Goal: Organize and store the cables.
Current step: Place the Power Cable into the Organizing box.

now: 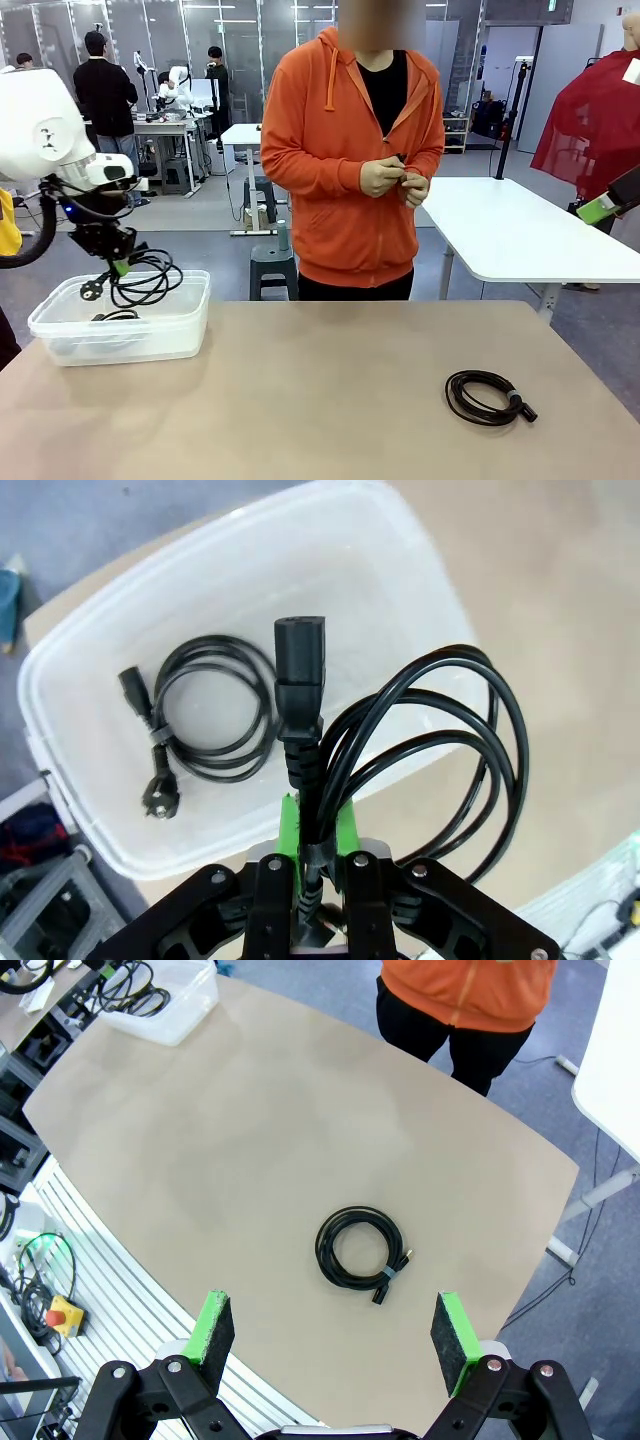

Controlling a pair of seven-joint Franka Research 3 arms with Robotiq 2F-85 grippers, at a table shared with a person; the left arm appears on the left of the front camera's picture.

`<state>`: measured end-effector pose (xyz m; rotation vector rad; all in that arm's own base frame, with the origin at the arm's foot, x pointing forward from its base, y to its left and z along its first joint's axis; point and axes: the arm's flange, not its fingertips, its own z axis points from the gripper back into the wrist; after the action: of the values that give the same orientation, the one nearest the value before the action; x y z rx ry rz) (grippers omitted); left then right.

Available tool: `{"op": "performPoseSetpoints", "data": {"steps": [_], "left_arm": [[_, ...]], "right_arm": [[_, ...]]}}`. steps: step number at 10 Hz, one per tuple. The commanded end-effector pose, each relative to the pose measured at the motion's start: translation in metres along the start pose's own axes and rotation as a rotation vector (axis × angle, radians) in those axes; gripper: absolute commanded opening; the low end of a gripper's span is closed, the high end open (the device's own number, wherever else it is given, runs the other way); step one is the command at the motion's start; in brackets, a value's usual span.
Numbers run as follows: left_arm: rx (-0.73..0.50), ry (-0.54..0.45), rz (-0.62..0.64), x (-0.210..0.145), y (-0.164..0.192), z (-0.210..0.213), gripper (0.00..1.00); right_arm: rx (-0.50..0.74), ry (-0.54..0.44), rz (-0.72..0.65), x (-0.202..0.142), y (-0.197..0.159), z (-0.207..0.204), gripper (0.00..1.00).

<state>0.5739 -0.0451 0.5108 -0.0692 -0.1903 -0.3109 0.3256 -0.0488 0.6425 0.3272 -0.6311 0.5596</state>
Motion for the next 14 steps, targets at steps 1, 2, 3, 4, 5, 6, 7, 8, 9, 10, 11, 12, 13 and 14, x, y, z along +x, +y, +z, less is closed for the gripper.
{"op": "performPoseSetpoints", "data": {"steps": [1, 2, 3, 4, 5, 6, 7, 8, 9, 10, 11, 12, 13, 14], "left_arm": [[0.029, 0.018, 0.026, -0.015, 0.016, -0.006, 0.16], [0.05, 0.023, 0.081, -0.017, 0.031, -0.009, 0.16], [0.082, 0.016, 0.12, -0.019, 0.043, -0.012, 0.16], [0.117, -0.002, 0.154, -0.019, 0.049, -0.014, 0.16], [0.131, 0.002, 0.164, -0.018, 0.053, -0.019, 0.16], [0.122, 0.013, 0.185, -0.015, 0.057, -0.025, 0.16], [0.127, 0.019, 0.222, -0.01, 0.062, -0.031, 0.16], [0.136, 0.006, 0.269, -0.005, 0.066, -0.037, 0.16], [0.154, 0.002, 0.288, -0.001, 0.07, -0.043, 0.16], [0.168, 0.007, 0.305, 0.004, 0.075, -0.052, 0.16], [0.175, 0.026, 0.328, 0.008, 0.08, -0.063, 0.16], [0.174, 0.046, 0.334, 0.01, 0.083, -0.075, 0.16], [0.165, 0.059, 0.338, 0.011, 0.083, -0.084, 0.16], [0.156, 0.066, 0.341, 0.01, 0.084, -0.091, 0.16]], "right_arm": [[0.016, -0.004, 0.011, -0.001, -0.002, 0.0, 1.0], [0.016, -0.004, 0.011, -0.001, -0.002, 0.0, 1.0], [0.016, -0.004, 0.011, -0.001, -0.002, 0.0, 1.0], [0.016, -0.004, 0.011, -0.001, -0.002, 0.0, 1.0], [0.016, -0.004, 0.011, -0.001, -0.002, 0.0, 1.0], [0.016, -0.004, 0.011, -0.001, -0.002, 0.0, 1.0], [0.016, -0.004, 0.011, -0.001, -0.002, 0.0, 1.0], [0.016, -0.004, 0.011, -0.001, -0.002, 0.0, 1.0], [0.016, -0.004, 0.011, -0.001, -0.002, 0.0, 1.0], [0.016, -0.004, 0.011, -0.001, -0.002, 0.0, 1.0], [0.016, -0.004, 0.011, -0.001, -0.002, 0.0, 1.0], [0.016, -0.004, 0.011, -0.001, -0.002, 0.0, 1.0], [0.016, -0.004, 0.011, -0.001, -0.002, 0.0, 1.0], [0.016, -0.004, 0.011, -0.001, -0.002, 0.0, 1.0]]}}
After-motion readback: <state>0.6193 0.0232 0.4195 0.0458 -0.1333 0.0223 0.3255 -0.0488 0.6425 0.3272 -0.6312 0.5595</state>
